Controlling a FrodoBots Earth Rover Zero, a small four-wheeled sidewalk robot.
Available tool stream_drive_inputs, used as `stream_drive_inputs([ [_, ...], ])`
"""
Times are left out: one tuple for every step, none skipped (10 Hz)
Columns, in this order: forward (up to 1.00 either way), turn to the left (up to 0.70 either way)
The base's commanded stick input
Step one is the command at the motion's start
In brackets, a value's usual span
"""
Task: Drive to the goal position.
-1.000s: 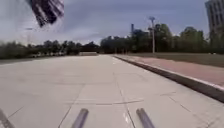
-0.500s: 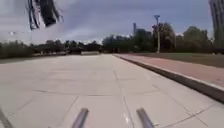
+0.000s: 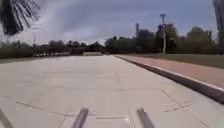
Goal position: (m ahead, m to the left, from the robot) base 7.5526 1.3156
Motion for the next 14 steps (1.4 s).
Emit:
stream_drive_inputs([
  [1.00,-0.23],
  [1.00,0.00],
  [1.00,0.00],
  [1.00,0.00],
  [1.00,0.00],
  [1.00,-0.22],
  [1.00,-0.34],
  [1.00,-0.15],
  [1.00,0.00],
  [1.00,0.00],
  [1.00,0.00],
  [1.00,0.00],
  [1.00,0.00],
  [1.00,0.00],
])
